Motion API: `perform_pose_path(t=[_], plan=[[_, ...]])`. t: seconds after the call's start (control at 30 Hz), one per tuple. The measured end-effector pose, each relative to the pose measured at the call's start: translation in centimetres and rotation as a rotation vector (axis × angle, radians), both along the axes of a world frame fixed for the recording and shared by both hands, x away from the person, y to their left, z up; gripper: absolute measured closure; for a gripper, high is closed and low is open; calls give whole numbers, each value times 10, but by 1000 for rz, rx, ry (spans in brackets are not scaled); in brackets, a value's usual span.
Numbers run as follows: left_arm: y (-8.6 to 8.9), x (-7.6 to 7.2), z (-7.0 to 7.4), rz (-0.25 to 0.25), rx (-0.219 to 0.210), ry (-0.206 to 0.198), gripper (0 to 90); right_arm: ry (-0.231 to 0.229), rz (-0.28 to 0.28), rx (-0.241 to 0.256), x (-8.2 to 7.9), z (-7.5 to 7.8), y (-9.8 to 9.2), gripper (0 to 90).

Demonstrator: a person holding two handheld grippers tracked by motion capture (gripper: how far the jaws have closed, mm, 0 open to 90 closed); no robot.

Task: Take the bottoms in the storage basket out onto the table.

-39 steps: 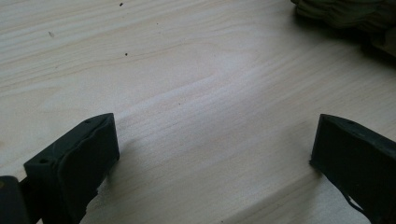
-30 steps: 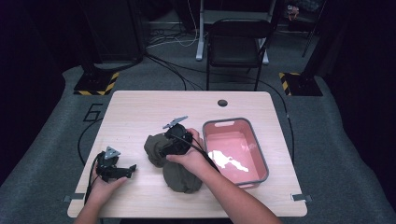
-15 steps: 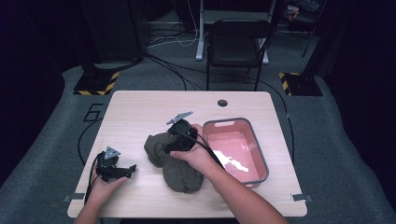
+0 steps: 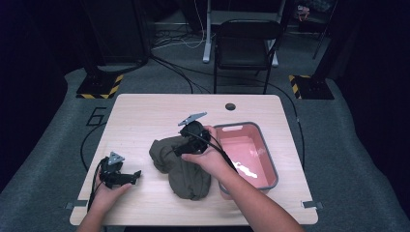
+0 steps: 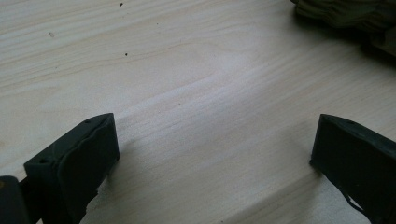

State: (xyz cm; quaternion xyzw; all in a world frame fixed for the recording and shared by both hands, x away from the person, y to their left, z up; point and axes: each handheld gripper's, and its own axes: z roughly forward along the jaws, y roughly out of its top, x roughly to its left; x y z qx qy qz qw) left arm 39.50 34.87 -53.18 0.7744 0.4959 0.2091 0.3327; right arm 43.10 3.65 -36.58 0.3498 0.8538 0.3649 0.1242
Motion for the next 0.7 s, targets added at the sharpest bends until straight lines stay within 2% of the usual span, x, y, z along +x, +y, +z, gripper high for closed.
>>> perform_pose_path(t=[0.4, 0.7], plan=[[0, 0, 0, 0, 1, 0, 5, -8, -9, -5, 2, 5, -13, 189], [0, 0, 0, 0, 0, 0, 5, -13, -53, 6, 5, 4, -33, 193]])
